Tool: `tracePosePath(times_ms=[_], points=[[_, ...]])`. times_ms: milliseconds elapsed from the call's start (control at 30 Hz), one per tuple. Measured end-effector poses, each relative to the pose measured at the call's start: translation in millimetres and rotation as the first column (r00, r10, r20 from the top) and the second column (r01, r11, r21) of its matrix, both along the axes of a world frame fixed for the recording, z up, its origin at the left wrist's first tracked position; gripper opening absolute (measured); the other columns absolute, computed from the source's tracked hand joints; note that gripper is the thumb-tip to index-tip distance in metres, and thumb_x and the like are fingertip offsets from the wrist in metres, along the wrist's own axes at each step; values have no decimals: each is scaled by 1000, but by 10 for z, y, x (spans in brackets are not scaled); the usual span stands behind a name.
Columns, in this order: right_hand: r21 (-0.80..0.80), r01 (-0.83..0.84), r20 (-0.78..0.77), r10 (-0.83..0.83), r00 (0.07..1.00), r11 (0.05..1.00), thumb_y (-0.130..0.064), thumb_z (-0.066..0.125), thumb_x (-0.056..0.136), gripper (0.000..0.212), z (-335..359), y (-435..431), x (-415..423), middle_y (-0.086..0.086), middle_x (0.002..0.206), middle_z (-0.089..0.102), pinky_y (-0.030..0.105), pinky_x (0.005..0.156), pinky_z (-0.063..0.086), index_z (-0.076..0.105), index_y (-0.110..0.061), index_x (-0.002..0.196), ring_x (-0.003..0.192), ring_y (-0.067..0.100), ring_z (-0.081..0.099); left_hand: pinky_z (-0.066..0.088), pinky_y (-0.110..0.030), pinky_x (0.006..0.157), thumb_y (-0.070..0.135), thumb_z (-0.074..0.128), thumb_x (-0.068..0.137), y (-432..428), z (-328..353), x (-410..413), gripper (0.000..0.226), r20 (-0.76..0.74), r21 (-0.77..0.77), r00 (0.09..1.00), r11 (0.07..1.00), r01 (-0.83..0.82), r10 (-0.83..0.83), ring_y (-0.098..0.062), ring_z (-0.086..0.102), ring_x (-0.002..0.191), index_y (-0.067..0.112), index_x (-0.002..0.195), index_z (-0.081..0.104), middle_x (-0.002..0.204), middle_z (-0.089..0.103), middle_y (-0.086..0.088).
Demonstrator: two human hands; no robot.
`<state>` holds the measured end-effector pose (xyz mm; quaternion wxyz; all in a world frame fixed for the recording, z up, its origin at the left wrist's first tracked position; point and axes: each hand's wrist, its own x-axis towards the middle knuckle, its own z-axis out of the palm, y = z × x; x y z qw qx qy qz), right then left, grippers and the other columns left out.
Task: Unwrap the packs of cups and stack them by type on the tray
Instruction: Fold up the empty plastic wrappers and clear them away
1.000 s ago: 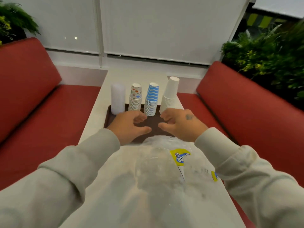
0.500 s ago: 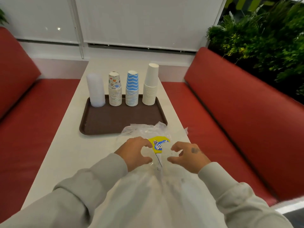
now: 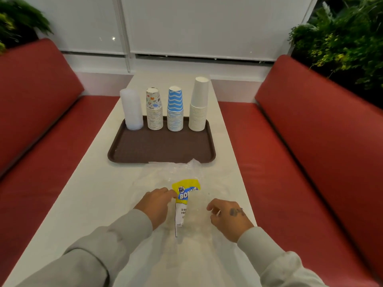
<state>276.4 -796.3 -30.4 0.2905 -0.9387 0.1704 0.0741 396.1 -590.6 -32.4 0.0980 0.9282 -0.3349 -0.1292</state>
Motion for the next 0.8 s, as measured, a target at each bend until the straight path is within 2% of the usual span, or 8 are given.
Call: tracePosePath(times_ms=[100,200,367,433,500,600,700,800], points=[[70,24,70,-29,997,997,-39,66,84,19,98,15,80,-14,93,67,26,78,52,68,-31,101,85,9,63,35,-24,98,5,42,97,83,-14,-34,48,10,0,999,999,-36,36,-16,50,121,31,138,48,130,54,6],[144,89,206,-118,971,986,-44,68,83,20,184,85,287,-12,87,66,32,76,54,65,-30,96,79,12,62,33,-24,99,8,46,97,162,-20,-72,46,8,-32,997,997,-75,76,-14,47,123,31,137,48,132,52,9],[340,181,161,-246,956,923,-46,70,87,49,306,220,661,-3,110,59,31,79,46,49,-26,126,96,21,59,28,-26,101,23,55,97,259,33,-125,31,71,-38,988,990,-138,140,-15,44,124,27,127,52,130,50,9],[395,205,115,-270,956,896,-41,72,87,56,335,278,783,1,108,60,31,79,43,42,-25,132,95,19,55,29,-26,102,27,56,96,305,30,-128,33,73,-31,985,988,-153,155,-15,44,124,28,128,52,132,50,10],[475,225,98,-305,947,851,-29,73,87,54,325,329,882,2,95,64,28,76,43,43,-23,131,85,13,55,29,-27,103,26,55,96,356,16,-120,36,58,-17,987,989,-148,149,-15,44,125,29,131,51,135,50,10],[546,233,108,-344,933,805,-13,70,87,39,303,380,1002,3,91,70,25,65,45,54,-20,122,81,13,60,31,-30,104,21,55,96,478,-16,-78,36,64,3,990,992,-126,126,-17,45,127,28,132,52,137,50,9],[618,186,141,-340,930,764,-9,72,85,27,349,342,1088,-1,81,71,28,71,48,66,-18,110,81,20,65,31,-30,104,18,53,97,572,-12,-12,35,68,4,990,992,-123,123,-17,45,127,28,131,53,137,50,8],[756,109,142,-324,935,646,0,70,86,20,506,354,1174,4,81,69,30,67,53,70,-14,100,79,19,66,33,-29,105,28,58,95,677,60,131,30,26,-67,988,986,-151,153,-15,48,124,28,125,57,132,52,9]])
